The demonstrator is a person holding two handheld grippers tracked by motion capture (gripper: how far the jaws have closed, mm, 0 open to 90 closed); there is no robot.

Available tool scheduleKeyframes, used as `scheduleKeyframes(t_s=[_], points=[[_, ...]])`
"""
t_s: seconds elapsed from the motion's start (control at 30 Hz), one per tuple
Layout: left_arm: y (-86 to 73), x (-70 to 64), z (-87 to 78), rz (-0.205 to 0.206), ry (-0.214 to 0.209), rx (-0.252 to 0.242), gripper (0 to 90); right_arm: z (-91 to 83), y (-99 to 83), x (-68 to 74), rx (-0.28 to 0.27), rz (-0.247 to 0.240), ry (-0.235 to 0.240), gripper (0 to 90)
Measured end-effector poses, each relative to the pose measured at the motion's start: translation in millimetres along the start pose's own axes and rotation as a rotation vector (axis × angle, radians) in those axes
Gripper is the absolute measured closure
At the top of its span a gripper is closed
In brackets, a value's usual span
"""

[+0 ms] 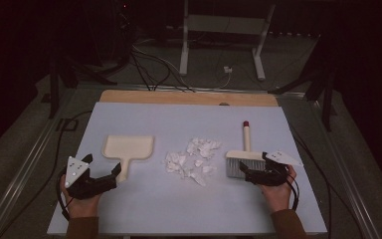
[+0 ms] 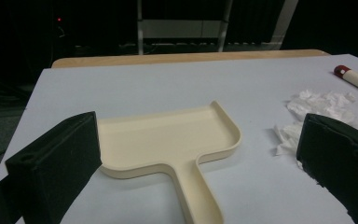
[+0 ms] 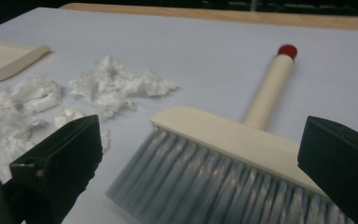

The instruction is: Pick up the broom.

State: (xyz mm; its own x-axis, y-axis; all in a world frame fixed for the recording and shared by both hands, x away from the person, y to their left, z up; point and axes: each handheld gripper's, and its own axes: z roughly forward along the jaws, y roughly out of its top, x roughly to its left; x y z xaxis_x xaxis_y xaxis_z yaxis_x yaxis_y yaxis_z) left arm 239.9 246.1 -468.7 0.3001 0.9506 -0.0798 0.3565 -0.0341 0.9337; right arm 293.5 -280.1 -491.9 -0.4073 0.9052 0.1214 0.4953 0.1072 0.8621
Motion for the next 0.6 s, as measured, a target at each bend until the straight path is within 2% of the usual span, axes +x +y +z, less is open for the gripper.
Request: scheduleKeyframes(t_s=[0.27,0.43,0.6], points=[[-0.9,0.5,-0.7,-0.004,0.007,-0.005,0.4,0.5,0.3,1.2,0.005,-0.005,-0.003,0.0],[-1.4,2.1,-0.8,-0.017,0.015,-0.004,0.4,-2.2,3.6,0.3,-0.017,-0.004,-0.007,0.0],[-2.4,3.8,0.1,-0.021,0.028,0.0,0.5,-2.9,13.4,-1.3,0.004,-0.012,-0.052,0.0]])
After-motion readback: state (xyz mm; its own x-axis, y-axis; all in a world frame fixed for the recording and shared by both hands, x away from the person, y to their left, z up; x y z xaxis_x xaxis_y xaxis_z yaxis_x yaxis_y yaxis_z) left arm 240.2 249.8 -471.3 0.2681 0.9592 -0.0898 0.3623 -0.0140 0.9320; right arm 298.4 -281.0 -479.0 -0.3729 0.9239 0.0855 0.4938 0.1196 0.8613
